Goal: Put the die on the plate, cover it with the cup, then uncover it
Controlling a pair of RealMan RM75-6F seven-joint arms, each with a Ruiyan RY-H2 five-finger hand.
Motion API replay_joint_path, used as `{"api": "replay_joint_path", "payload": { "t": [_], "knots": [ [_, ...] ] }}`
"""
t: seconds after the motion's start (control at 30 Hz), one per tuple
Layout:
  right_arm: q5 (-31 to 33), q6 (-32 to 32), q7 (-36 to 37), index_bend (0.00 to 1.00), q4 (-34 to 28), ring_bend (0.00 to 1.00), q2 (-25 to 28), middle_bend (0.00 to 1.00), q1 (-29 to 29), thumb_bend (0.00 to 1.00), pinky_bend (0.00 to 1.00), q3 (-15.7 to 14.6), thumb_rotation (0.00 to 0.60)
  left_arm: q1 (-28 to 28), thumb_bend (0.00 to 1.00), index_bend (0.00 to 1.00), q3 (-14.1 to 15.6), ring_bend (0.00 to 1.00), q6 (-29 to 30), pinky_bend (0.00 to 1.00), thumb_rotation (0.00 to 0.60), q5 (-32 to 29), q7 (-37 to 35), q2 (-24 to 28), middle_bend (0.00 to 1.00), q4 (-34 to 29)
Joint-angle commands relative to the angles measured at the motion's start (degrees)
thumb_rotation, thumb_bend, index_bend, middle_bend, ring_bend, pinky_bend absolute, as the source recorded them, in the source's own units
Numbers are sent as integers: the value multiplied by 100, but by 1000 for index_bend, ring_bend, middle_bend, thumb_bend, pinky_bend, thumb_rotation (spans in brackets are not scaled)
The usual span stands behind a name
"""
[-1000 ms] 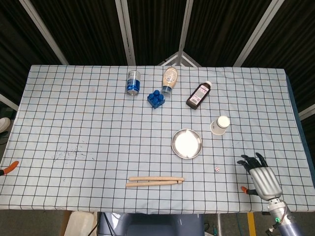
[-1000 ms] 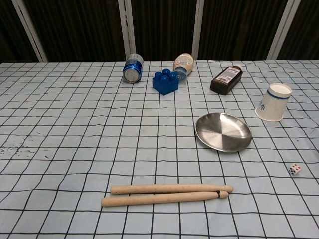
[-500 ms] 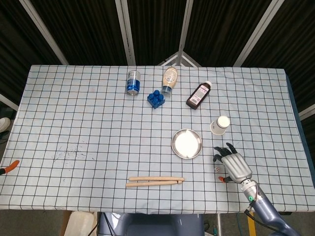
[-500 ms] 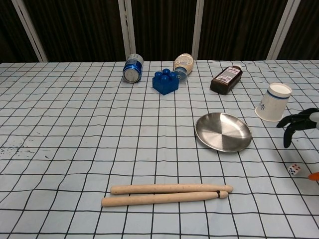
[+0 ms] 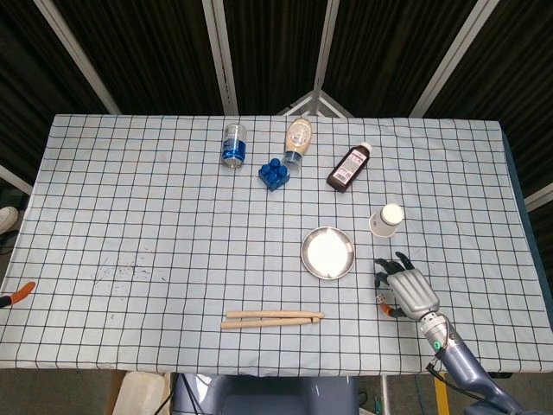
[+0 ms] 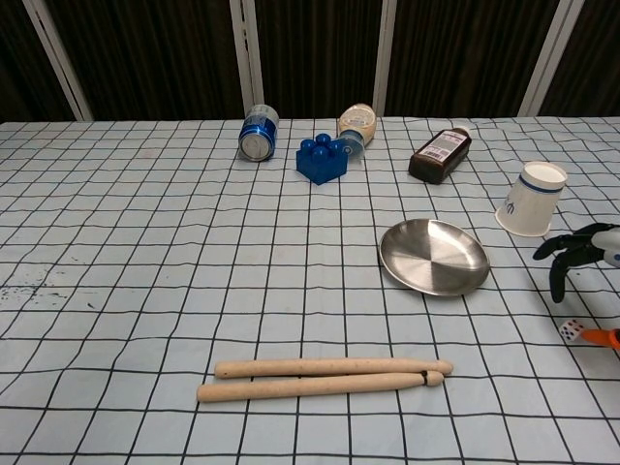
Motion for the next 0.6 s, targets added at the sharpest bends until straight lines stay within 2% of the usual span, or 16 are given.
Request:
{"api": "replay_joint_path", "payload": {
  "t": [0.03, 0.6],
  "knots": [
    [-24, 16, 76, 467, 65, 221, -34, 166, 5, 326, 62, -29, 600, -6, 216, 173, -2, 0, -16, 63, 600, -15, 42, -7, 0, -16],
    [-161, 119, 561, 466, 513, 221, -199, 166, 31, 340, 62, -193, 600, -55, 217, 173, -7, 0, -120, 63, 600, -76, 290, -72, 0, -41]
  ]
}}
